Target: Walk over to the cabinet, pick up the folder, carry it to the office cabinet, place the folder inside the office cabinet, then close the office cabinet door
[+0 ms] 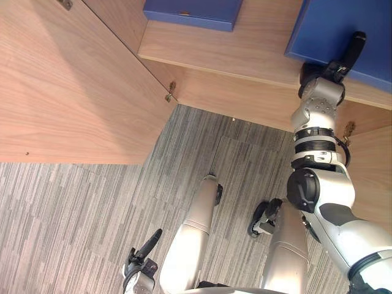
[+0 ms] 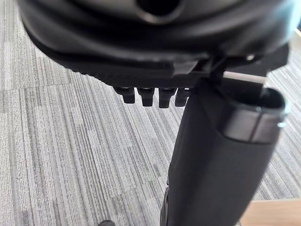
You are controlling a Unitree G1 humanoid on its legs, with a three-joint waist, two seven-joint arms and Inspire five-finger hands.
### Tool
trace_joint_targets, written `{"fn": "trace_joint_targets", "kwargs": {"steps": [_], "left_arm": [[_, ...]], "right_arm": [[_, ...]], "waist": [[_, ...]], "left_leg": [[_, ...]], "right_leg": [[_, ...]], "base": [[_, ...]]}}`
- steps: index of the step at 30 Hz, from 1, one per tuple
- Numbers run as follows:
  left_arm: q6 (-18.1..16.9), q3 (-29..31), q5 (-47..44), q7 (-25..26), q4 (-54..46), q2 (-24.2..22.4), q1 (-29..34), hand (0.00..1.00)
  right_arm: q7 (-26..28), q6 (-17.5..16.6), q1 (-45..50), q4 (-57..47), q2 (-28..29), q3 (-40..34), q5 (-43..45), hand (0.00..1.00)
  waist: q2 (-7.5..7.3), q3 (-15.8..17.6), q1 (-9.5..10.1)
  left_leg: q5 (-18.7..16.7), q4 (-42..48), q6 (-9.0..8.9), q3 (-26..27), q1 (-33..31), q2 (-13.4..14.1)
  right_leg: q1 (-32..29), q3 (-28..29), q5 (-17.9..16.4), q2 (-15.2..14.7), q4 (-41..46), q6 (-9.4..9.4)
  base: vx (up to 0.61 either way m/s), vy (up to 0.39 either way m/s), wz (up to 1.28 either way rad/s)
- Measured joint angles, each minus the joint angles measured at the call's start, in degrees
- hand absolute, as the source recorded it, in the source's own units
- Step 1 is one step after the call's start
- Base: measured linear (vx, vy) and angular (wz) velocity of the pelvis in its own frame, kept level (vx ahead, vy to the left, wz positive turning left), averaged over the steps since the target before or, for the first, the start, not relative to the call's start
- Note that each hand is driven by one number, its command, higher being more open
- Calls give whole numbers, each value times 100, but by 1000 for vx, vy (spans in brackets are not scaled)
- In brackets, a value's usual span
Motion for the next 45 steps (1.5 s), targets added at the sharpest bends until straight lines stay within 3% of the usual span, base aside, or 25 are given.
{"fn": "trace_joint_targets", "kwargs": {"steps": [7, 8, 19, 27, 31, 39, 45], "left_arm": [[-1, -460, -58, 30, -807, 23, 111, 100], [-1, -460, -58, 31, -838, 23, 122, 100], [-1, -342, -193, 28, -859, 34, 332, 100], [-76, -310, -435, -7, -848, 34, 335, 100], [-95, 4, -435, -66, -846, 29, 335, 100], [-150, 119, -426, -182, -848, 50, 335, 100], [-149, 118, -362, -431, -847, 69, 335, 100]], "right_arm": [[-32, 131, -92, 213, -469, 217, 19, 0], [-35, 141, -110, 245, -505, 261, 20, 100], [33, 354, -437, 676, -799, 1198, 0, 100], [591, 1125, -643, 1145, -989, 2677, -988, 100], [813, 1398, -698, 1376, -1024, 3198, -1254, 100], [1571, 2210, -782, 1661, -1486, 4648, -3259, 100], [2567, 2377, -747, 1487, -1931, 5359, -4889, 100]], "waist": [[-1, 2, -18], [-1, 2, -18], [-32, 49, -31], [-44, 71, -99], [-44, 72, -102], [-44, 71, -119], [-55, 76, -153]], "left_leg": [[57, -188, -36, -69, 30, -54], [64, -209, -41, -71, 34, -55], [131, -522, -92, -142, 137, -33], [132, -594, -93, -201, 227, 1], [141, -610, -111, -222, 248, 21], [180, -663, -158, -257, 268, 18], [255, -838, -164, -258, 349, 96]], "right_leg": [[45, -97, -1, -64, -115, 1], [48, -100, -1, -65, -131, 1], [142, -203, 3, -52, -355, -1], [276, -255, 7, 4, -457, 4], [296, -274, 6, 29, -459, 5], [328, -338, 7, 29, -476, 5], [398, -369, 71, 102, -667, -42]], "base": [[65, -38, 8], [59, -33, 5], [64, -35, 4], [51, -13, 1], [0, 0, 0], [9, -4, 1], [19, -3, -2]]}}
